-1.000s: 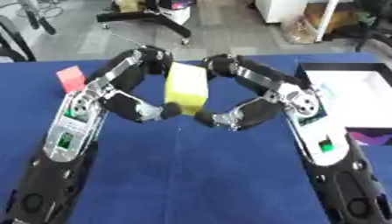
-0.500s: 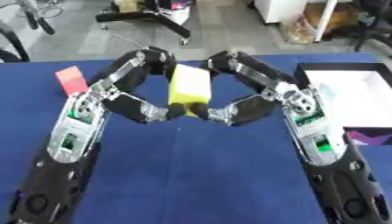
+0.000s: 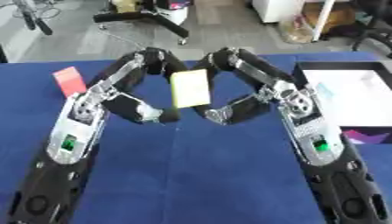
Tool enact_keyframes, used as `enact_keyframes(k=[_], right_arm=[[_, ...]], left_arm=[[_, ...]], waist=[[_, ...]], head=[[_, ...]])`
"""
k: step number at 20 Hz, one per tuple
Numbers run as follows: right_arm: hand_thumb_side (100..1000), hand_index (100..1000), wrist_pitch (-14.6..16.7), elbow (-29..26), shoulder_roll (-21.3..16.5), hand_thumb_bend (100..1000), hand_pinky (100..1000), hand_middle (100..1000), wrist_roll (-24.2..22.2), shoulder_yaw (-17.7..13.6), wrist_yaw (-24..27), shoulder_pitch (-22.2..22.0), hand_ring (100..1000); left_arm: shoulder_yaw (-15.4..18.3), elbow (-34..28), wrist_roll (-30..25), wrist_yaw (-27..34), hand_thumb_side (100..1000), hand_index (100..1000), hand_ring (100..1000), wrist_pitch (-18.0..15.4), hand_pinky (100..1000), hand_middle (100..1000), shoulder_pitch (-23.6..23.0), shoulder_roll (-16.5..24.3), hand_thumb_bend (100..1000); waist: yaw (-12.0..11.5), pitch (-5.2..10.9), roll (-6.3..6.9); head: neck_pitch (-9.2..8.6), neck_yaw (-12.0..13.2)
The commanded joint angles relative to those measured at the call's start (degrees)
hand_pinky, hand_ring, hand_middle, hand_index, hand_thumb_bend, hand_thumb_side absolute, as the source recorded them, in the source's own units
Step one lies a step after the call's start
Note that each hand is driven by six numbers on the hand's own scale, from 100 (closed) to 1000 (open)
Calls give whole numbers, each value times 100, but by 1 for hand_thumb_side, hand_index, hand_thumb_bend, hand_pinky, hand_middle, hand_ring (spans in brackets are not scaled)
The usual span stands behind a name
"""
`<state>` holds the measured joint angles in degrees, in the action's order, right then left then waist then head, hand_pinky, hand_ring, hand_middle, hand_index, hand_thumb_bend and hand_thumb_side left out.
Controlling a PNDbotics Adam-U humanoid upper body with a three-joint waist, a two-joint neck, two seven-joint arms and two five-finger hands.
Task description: Pick up the objects with one hand, pass them to the other hand, and then place them into the box on the other side of the table.
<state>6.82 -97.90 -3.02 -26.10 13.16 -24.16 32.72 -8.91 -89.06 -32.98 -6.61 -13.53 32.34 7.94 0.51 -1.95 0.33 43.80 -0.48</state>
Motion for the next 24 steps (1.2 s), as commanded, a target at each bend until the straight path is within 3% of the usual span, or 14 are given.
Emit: enact_keyframes(k=[1, 8, 11, 17, 20, 24], right_arm=[[100, 285, 10, -206, -45, 100, 675, 379, 80, -56, 122, 68, 535], [100, 280, 19, -381, -107, 100, 676, 378, 139, -173, 228, 59, 538], [100, 282, -31, -516, -217, 100, 679, 381, 245, -281, 352, 66, 540], [100, 293, -298, -840, -1005, 100, 699, 403, 953, -898, 624, 201, 554], [100, 300, -324, -403, -1521, 100, 701, 420, 1503, -1270, 595, 299, 557], [100, 302, -54, 968, -2060, 100, 694, 434, 2112, -1586, 298, 507, 551]], left_arm=[[103, -12, 169, -143, 544, 771, 618, -5, 601, 618, 114, 6, 851], [339, 166, 677, -426, 581, 787, 629, 68, 603, 630, 123, -16, 891], [537, 285, 1139, -627, 592, 786, 629, 200, 599, 630, 98, 8, 885], [976, 461, 1971, -881, 589, 782, 626, 427, 593, 626, -187, 225, 840], [1209, 257, 2238, -808, 586, 774, 620, 515, 588, 619, -552, 330, 800], [1363, -192, 2397, -736, 589, 774, 618, 563, 588, 617, -1022, 433, 791]], waist=[[12, 53, -78], [57, 49, -95], [80, 57, -103], [75, 74, -86], [11, 70, -33], [-108, 60, 36]], head=[[32, 21], [32, 56], [32, 58], [32, -72], [32, -209], [32, -432]])
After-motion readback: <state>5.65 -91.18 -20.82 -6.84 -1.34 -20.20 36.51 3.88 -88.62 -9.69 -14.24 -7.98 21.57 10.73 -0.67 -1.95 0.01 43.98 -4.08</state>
